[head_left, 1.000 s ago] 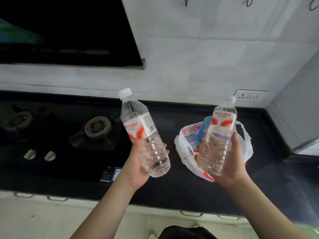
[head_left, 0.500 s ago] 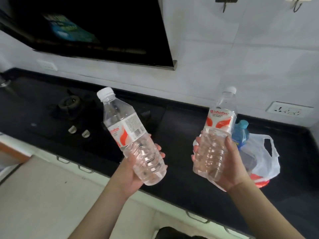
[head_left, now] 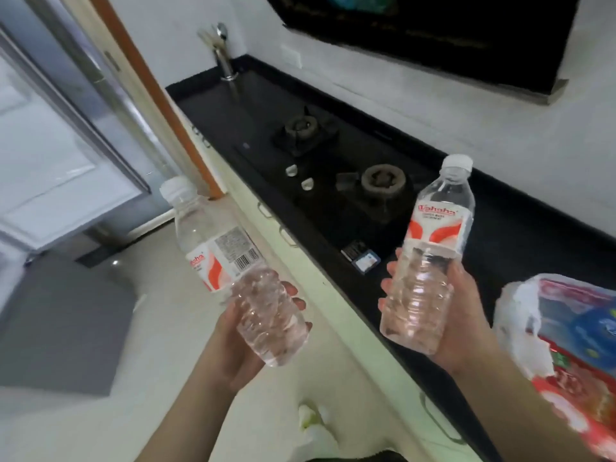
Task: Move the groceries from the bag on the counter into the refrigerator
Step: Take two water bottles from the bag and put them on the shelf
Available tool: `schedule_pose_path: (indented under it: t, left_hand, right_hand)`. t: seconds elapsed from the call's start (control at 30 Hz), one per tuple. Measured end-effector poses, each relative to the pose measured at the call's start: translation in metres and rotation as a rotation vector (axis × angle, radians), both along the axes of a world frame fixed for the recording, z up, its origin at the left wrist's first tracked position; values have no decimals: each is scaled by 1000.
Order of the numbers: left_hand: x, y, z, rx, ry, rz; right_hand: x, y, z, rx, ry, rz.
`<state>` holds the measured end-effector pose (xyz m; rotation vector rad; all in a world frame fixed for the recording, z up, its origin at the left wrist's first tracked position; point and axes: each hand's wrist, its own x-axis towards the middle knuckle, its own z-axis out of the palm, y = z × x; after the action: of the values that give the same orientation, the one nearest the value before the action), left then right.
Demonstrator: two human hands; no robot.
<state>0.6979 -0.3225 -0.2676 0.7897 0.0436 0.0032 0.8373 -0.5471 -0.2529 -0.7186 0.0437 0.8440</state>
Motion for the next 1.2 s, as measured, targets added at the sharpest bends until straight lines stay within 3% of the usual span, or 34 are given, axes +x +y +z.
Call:
schedule_pose_path:
  t: [0.1, 0.3, 0.63, 0.83, 1.2]
  left_hand:
    - [-33, 18, 4, -123, 8, 137]
    - [-112, 61, -3, -50, -173, 298]
    - [-279, 150, -8, 71, -119, 648]
    - [-383, 198, 6, 136, 47, 816]
    - [-422, 262, 24, 197, 60, 1108]
  right_hand:
    - [-11, 34, 7, -51, 26, 95]
    - [-44, 107, 14, 44, -79, 436]
    - [-166, 276, 5, 22, -109, 779]
    - [-256, 369, 14, 18, -170, 876]
    - [-296, 474, 16, 26, -342, 1068]
